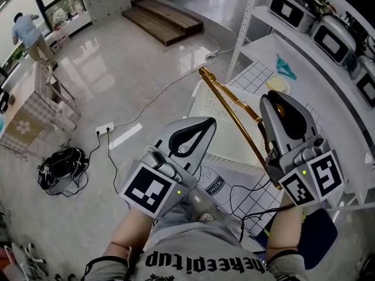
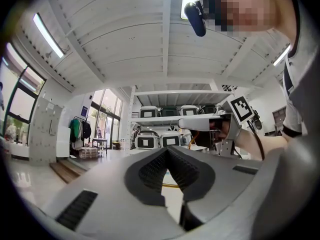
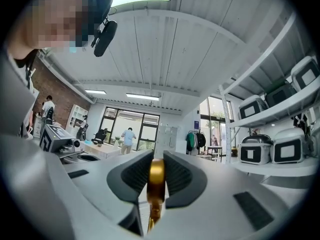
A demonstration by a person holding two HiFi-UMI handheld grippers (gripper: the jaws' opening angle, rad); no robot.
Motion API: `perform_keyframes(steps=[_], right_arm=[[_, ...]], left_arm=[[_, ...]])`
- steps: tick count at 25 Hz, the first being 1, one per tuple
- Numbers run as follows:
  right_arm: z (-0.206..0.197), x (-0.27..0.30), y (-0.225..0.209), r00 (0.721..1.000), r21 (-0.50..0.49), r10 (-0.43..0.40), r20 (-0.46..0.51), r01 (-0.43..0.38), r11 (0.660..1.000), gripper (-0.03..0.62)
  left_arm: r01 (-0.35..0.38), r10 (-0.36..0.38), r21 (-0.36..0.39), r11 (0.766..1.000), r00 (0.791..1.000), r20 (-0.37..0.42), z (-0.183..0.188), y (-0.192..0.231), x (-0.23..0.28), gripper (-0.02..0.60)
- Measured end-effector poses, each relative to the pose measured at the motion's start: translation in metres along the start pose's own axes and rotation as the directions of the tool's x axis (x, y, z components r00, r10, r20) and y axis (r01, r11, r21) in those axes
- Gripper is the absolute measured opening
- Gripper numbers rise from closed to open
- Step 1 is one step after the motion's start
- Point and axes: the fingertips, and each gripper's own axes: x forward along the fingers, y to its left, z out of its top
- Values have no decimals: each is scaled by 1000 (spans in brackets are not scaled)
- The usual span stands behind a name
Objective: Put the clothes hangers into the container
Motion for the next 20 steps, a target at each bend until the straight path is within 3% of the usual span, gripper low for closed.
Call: perform_keyframes(steps=[20], right_arm=[[-39, 65, -18, 999, 29, -9, -41, 10, 1000, 82]], left_arm=[[31, -32, -29, 999, 999, -22, -11, 61, 29, 20]])
